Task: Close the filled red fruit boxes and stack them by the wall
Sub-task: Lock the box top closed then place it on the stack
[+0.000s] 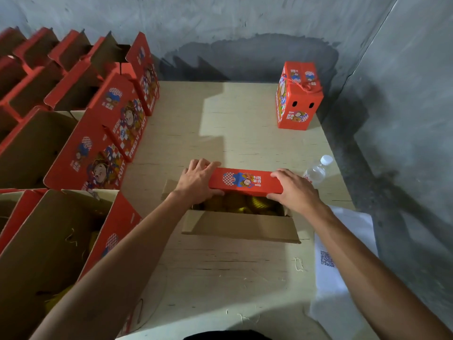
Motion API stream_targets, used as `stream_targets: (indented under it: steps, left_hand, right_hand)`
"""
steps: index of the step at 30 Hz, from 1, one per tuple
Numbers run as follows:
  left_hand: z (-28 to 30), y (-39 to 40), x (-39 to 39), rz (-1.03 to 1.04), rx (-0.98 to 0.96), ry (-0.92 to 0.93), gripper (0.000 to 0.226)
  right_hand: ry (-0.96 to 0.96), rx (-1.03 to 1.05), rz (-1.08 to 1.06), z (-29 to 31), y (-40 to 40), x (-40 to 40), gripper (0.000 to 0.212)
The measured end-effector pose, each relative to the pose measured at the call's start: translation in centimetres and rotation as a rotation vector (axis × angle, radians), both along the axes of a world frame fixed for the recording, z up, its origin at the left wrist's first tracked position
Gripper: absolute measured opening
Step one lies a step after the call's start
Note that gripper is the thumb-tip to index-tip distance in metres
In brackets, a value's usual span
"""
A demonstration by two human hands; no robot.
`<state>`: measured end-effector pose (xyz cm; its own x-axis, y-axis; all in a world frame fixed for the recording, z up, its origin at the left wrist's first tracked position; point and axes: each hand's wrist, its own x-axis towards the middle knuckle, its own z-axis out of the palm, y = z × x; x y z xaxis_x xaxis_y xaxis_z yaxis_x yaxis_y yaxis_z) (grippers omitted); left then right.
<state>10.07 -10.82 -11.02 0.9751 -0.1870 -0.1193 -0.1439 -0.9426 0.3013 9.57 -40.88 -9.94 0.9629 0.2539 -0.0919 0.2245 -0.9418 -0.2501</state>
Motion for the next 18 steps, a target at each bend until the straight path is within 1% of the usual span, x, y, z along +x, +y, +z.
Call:
stream_targets:
  steps: [2,5,6,7,8,10,11,12,13,14,15,16,17,18]
  left_hand:
    - [-0.3,-0.5,-0.1,-0.038,0.151,-0.034,0.09]
    - [-0.4,-1.7,-0.9,-0.008,0.253,-0.07,0.088]
    - [-0.3,-2.3,-1.3,0.024,0.275,-0.061,0.089]
    - [-0.1,-3.1,-1.8,0.063,0.295,-0.046,0.088]
    - [0.0,-3.9,-2.3,0.118,0.301,-0.016,0.087]
    - [0.4,-5.5,-3.6,0.285,0.276,0.089,0.083]
    - [0.5,-6.1,-4.2,0.372,0.271,0.14,0.082]
    - [0.5,-6.7,-4.9,0.445,0.269,0.182,0.083]
    - [0.6,-7.2,-5.6,0.504,0.261,0.22,0.087]
    - [0.7,-7.8,-6.3,0.543,0.249,0.25,0.097]
    - [0.5,-8.3,-7.0,0.556,0.24,0.26,0.107]
    - [0.4,-8.8,-7.4,0.549,0.24,0.256,0.113]
    - [0.4,-9.1,-7.6,0.536,0.241,0.253,0.114]
    - [0.5,-9.2,-7.7,0.52,0.24,0.26,0.109]
  right_hand:
    - [-0.052,-0.048,0.021,-0.5,0.0,0.6,0.067]
    - [-0.202,-0.224,0.013,-0.8,-0.1,1.3,0.062]
    - [-0.27,-0.269,-0.015,-0.9,-0.3,1.4,0.062]
    - [-0.325,-0.27,-0.068,-0.9,-0.6,1.5,0.066]
    - [-0.338,-0.231,-0.144,-0.8,-0.9,1.6,0.073]
    - [-0.227,-0.112,-0.309,-0.2,-0.9,1.8,0.093]
    - [-0.167,-0.075,-0.349,0.2,-0.5,1.8,0.099]
    - [-0.135,-0.061,-0.356,0.5,0.0,1.7,0.101]
    - [-0.15,-0.048,-0.324,0.8,0.8,1.2,0.097]
    - [-0.2,-0.014,-0.246,0.9,1.9,0.5,0.089]
    - [-0.269,0.04,-0.125,0.9,3.3,-0.4,0.076]
    - [-0.333,0.089,0.013,0.5,4.7,-1.2,0.058]
    - [-0.359,0.131,0.125,0.1,6.3,-2.0,0.038]
    - [-0.321,0.167,0.192,-0.4,7.9,-2.9,0.025]
